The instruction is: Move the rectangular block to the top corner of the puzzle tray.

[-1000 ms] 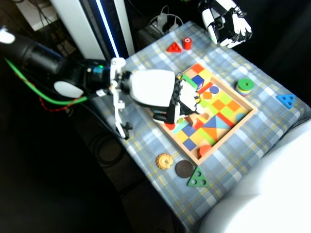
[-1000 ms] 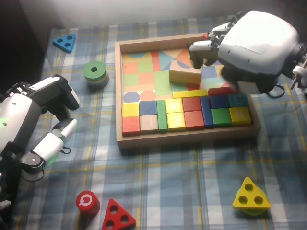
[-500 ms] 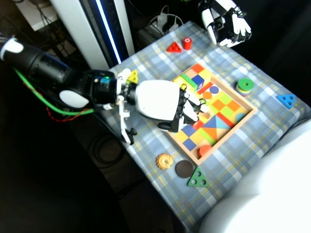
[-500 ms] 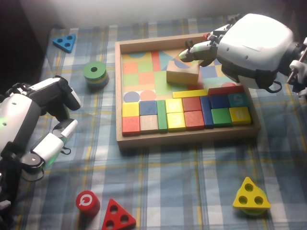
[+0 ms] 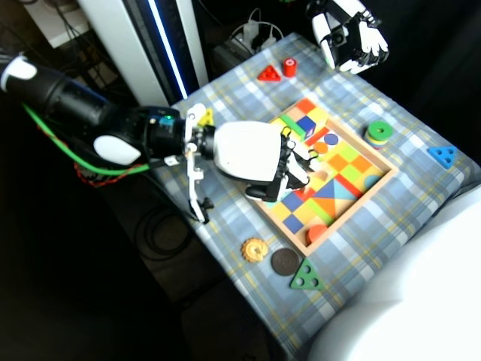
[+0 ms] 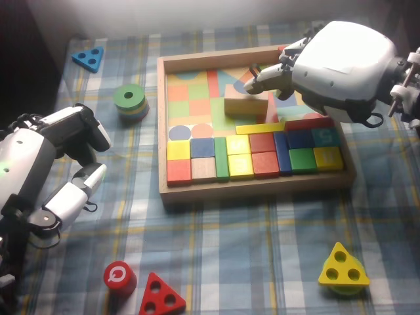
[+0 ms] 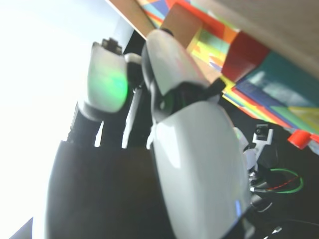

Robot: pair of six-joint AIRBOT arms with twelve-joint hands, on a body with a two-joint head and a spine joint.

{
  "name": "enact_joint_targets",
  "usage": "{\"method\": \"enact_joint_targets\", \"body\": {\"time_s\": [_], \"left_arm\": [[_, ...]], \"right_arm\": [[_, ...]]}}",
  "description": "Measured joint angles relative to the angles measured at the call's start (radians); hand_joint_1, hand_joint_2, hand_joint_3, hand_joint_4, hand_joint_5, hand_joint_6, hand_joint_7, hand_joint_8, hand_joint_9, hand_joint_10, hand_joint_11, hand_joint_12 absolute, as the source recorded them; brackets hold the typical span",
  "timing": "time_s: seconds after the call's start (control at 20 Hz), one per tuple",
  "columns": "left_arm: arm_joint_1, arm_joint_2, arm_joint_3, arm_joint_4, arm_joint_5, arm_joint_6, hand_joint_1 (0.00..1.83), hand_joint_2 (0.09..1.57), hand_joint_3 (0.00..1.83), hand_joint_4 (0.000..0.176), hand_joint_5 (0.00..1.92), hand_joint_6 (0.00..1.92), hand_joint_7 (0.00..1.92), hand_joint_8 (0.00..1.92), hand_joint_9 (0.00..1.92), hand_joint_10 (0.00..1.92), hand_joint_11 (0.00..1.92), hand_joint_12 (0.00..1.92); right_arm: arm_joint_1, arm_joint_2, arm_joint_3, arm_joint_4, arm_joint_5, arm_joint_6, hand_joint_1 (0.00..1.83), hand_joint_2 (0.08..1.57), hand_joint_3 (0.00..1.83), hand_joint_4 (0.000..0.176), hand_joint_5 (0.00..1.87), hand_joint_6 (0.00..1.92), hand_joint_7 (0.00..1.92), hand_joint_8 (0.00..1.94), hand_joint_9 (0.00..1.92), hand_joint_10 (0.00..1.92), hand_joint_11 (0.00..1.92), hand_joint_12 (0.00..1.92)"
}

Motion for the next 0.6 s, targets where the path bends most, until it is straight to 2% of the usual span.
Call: {"method": "enact_joint_targets", "body": {"time_s": [0.05, 0.1, 0.25, 0.4, 0.55, 0.6], "left_arm": [[0.000, 0.000, 0.000, 0.000, 0.000, 0.000, 1.14, 1.33, 0.00, 0.000, 0.52, 1.42, 0.68, 1.70, 0.43, 1.57, 0.17, 1.92], [0.000, 0.000, 0.000, 0.000, 0.000, 0.000, 1.14, 1.33, 0.00, 0.000, 0.52, 1.43, 0.69, 1.68, 0.44, 1.59, 0.20, 1.92], [0.000, 0.000, 0.000, -0.002, 0.000, 0.000, 1.14, 1.33, 0.00, 0.000, 0.52, 1.43, 0.69, 1.68, 0.43, 1.58, 0.19, 1.92], [0.000, 0.000, 0.000, -0.001, 0.000, 0.000, 1.15, 1.33, 0.00, 0.000, 0.52, 1.41, 0.69, 1.68, 0.44, 1.59, 0.17, 1.92], [0.000, 0.000, 0.000, -0.002, 0.000, 0.000, 1.15, 1.33, 0.00, 0.000, 0.52, 1.41, 0.70, 1.68, 0.45, 1.56, 0.16, 1.91], [0.000, 0.000, 0.000, -0.002, 0.000, 0.000, 1.15, 1.33, 0.00, 0.000, 0.51, 1.42, 0.69, 1.69, 0.44, 1.57, 0.15, 1.92]], "right_arm": [[0.003, 0.000, 0.000, -0.014, -0.010, 0.000, 1.58, 1.07, 0.24, 0.000, 0.65, 0.00, 1.20, 1.94, 1.43, 1.92, 1.52, 1.92], [0.003, 0.008, -0.005, -0.031, -0.023, 0.001, 1.56, 1.05, 0.32, 0.000, 0.63, 0.00, 1.23, 1.94, 1.44, 1.92, 1.53, 1.92], [0.010, 0.019, -0.007, -0.048, -0.039, 0.001, 1.59, 1.04, 0.33, 0.000, 0.63, 0.00, 1.27, 1.94, 1.48, 1.92, 1.56, 1.92], [0.018, 0.030, -0.005, -0.060, -0.062, 0.002, 1.59, 0.96, 0.53, 0.000, 0.61, 0.00, 1.31, 1.94, 1.51, 1.92, 1.58, 1.92], [0.018, 0.044, 0.002, -0.061, -0.074, 0.002, 1.62, 0.97, 0.49, 0.000, 0.60, 0.00, 1.28, 1.94, 1.51, 1.92, 1.57, 1.92], [0.019, 0.048, 0.006, -0.061, -0.079, 0.002, 1.62, 1.01, 0.41, 0.000, 0.59, 0.00, 1.27, 1.94, 1.50, 1.92, 1.53, 1.92]]}}
